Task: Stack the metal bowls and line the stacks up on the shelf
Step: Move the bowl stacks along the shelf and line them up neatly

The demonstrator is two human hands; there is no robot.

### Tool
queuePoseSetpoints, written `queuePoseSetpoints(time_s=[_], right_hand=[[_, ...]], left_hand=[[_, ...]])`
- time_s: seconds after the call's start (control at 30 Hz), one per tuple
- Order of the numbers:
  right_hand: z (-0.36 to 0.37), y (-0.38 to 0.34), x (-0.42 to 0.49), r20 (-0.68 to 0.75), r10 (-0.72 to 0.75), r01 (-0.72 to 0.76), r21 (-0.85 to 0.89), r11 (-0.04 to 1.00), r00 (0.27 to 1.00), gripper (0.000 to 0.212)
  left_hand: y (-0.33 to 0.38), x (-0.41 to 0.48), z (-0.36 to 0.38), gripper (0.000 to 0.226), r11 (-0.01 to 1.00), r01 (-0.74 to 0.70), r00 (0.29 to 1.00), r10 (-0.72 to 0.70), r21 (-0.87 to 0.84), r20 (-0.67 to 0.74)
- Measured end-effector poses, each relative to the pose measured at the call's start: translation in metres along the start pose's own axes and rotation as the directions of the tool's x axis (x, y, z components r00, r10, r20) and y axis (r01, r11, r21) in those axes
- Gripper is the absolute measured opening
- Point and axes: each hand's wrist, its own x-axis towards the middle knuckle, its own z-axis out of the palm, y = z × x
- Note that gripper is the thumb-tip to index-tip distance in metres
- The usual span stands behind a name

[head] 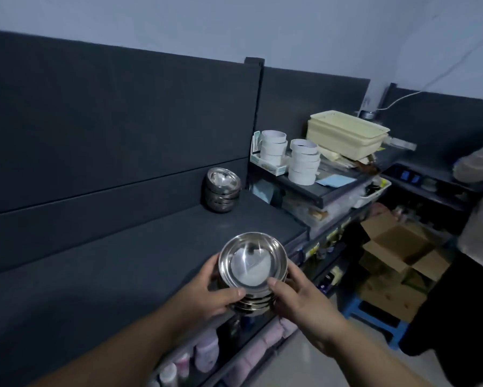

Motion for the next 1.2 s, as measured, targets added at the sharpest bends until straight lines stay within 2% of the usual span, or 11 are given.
queuePoseSetpoints(time_s=[0.07, 0.2, 0.37, 0.6, 0.7, 0.77, 0.9, 1.07, 1.2], right_hand=[[-0.014, 0.000, 0.031, 0.030, 0.015, -0.015, -0.004, 1.000, 0.999, 0.048], [-0.011, -0.007, 0.132, 0.195, 0.032, -0.025, -0.041, 0.999, 0.980, 0.042], [0.008, -0.002, 0.165, 0.227, 0.013, 0.002, -0.068, 0.998, 0.974, 0.054], [0.046, -0.020, 0.253, 0.319, 0.062, -0.039, -0.078, 0.996, 0.946, 0.053], [0.063, -0.018, 0.286, 0.343, 0.088, -0.076, -0.048, 0.996, 0.935, 0.065], [0.072, -0.018, 0.301, 0.346, 0.083, -0.078, -0.027, 0.997, 0.935, 0.064], [0.079, -0.016, 0.321, 0.332, 0.090, -0.089, -0.017, 0.996, 0.939, 0.054], [0.084, -0.014, 0.332, 0.316, 0.065, -0.058, -0.031, 0.998, 0.947, 0.053], [0.085, -0.014, 0.337, 0.307, 0.019, -0.001, -0.057, 0.998, 0.951, 0.058]], left_hand=[[0.005, 0.019, 0.000, 0.070, 1.000, 0.020, 0.999, -0.020, -0.001, -0.041], [0.011, 0.080, -0.036, 0.078, 1.000, -0.016, 0.984, 0.011, -0.027, -0.179], [0.006, 0.090, -0.060, 0.084, 1.000, -0.022, 0.972, 0.021, -0.001, -0.236], [0.016, 0.139, -0.116, 0.090, 0.999, -0.013, 0.936, -0.004, -0.047, -0.352], [0.017, 0.155, -0.133, 0.083, 0.998, -0.028, 0.912, 0.006, -0.049, -0.410], [0.016, 0.164, -0.141, 0.077, 0.998, -0.037, 0.897, 0.011, -0.050, -0.442], [0.012, 0.177, -0.152, 0.086, 0.998, -0.038, 0.871, 0.012, -0.044, -0.492], [0.013, 0.187, -0.153, 0.078, 0.999, -0.034, 0.841, 0.008, -0.038, -0.541], [0.014, 0.192, -0.150, 0.089, 0.999, -0.035, 0.797, 0.004, -0.039, -0.604]])
